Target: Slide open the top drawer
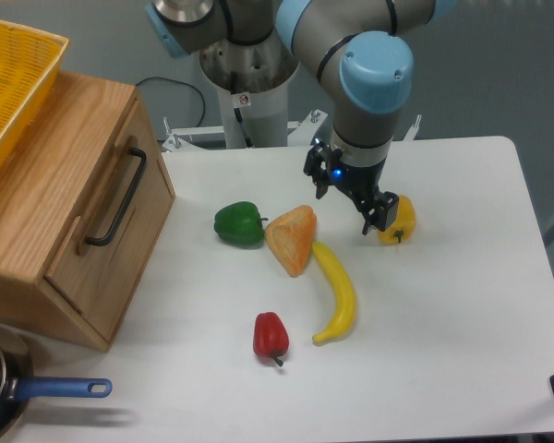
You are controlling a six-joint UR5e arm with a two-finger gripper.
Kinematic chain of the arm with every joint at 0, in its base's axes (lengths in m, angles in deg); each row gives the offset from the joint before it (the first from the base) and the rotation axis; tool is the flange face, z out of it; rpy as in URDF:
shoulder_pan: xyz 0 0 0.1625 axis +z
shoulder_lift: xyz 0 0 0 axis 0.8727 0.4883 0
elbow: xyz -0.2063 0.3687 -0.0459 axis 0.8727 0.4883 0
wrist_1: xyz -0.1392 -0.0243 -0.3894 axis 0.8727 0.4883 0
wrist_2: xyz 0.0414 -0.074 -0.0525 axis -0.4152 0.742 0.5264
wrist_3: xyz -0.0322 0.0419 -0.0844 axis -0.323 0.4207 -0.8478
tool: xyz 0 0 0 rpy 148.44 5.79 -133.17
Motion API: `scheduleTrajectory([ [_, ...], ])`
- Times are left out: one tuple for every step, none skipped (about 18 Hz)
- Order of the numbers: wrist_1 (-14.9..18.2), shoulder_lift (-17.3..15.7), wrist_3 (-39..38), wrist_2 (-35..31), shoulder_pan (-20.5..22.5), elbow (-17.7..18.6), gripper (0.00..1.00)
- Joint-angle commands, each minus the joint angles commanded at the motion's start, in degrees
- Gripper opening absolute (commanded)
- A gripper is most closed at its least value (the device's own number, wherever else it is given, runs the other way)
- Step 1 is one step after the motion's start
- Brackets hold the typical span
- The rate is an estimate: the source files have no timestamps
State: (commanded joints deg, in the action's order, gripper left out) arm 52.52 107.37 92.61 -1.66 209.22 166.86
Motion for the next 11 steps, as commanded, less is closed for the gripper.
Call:
scheduleTrajectory([
  [0.0,0.0,0.0,0.0,-0.1,0.2,1.00],
  [-0.1,0.0,0.0,0.0,-0.1,0.2,1.00],
  [0.0,0.0,0.0,0.0,-0.1,0.2,1.00],
  [0.0,0.0,0.0,-0.1,-0.1,0.2,1.00],
  [0.0,0.0,-0.2,-0.1,0.0,0.2,1.00],
  [0.1,0.0,-0.5,-0.2,0.0,0.2,1.00],
  [0.1,0.0,-0.5,-0.2,0.0,0.0,1.00],
  [0.1,0.0,-0.5,-0.3,-0.1,0.2,1.00],
  [0.1,0.0,-0.6,-0.3,-0.1,0.2,1.00],
  [0.1,0.0,-0.7,0.0,-0.1,0.2,1.00],
  [0.1,-0.1,-0.9,0.2,-0.1,0.0,1.00],
])
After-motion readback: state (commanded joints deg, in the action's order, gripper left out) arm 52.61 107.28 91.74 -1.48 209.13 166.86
